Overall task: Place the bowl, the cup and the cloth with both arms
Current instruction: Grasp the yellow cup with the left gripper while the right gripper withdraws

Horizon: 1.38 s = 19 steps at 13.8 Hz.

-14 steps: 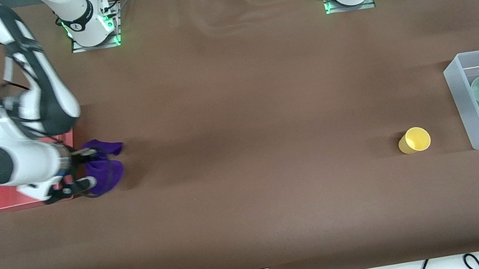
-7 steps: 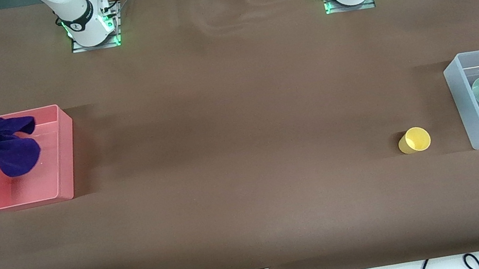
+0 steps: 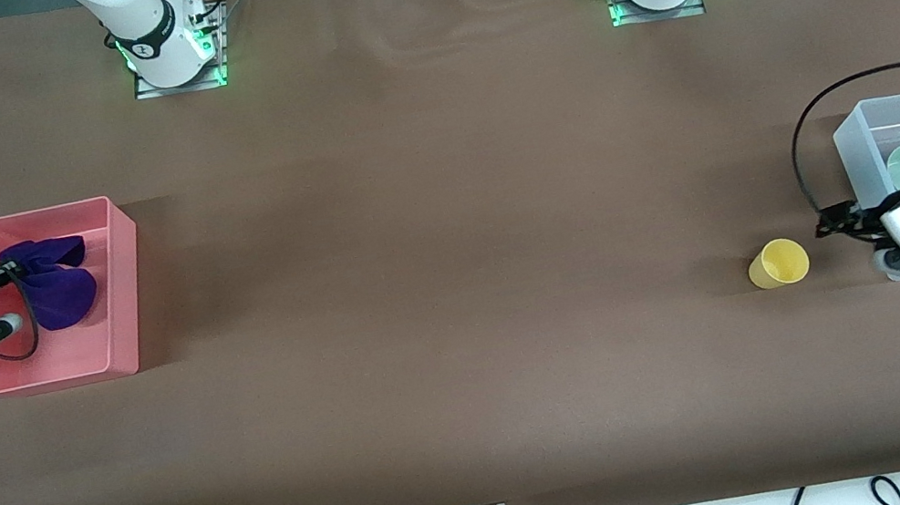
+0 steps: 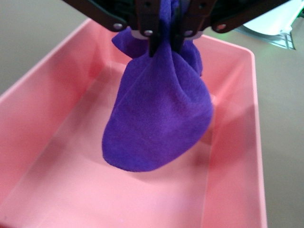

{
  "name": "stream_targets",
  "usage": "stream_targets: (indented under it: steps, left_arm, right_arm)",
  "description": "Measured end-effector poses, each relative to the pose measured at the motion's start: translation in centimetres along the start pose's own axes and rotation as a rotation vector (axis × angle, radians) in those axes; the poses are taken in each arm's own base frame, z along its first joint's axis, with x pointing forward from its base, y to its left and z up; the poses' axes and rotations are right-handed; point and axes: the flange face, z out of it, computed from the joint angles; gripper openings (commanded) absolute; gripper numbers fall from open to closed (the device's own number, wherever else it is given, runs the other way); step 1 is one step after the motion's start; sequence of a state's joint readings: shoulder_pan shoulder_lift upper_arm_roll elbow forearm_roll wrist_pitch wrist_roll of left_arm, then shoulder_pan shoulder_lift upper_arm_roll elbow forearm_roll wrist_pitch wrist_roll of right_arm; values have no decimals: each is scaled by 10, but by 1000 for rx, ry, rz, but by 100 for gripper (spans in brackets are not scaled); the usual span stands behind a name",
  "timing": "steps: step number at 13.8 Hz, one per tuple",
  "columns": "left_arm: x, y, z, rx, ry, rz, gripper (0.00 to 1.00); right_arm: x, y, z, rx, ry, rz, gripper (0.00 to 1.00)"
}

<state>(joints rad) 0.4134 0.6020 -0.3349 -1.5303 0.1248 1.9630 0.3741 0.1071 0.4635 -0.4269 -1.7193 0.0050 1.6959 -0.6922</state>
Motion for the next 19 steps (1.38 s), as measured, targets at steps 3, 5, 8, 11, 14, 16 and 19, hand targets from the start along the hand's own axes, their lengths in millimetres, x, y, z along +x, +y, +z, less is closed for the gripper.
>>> stream_targets:
  steps: [3, 5, 8, 11, 14, 16, 19]
  left_arm:
    - [4, -11, 46, -25, -2, -64, 59]
    - [5, -16, 76, -56, -11, -119, 43]
    - [7, -13, 100, -122, -21, -202, 0]
    - [8, -11, 99, -124, -19, -210, 0]
    - [7, -10, 75, -118, -32, -205, 0]
    - [0, -10, 26, -67, -78, -172, 0]
    - [-27, -29, -60, 85, -130, -40, 0]
  right_arm:
    - [-9, -28, -78, 4, 77, -16, 100]
    - [-12, -88, -155, -10, 138, 48, 100]
    - [-16, -203, -227, -30, 240, 168, 100]
    - [-39, -236, -256, -45, 309, 175, 100]
    - [-70, -218, -277, -43, 372, 216, 100]
    - [-89, -206, -285, -37, 394, 240, 100]
    - [-91, -205, -282, -32, 380, 242, 100]
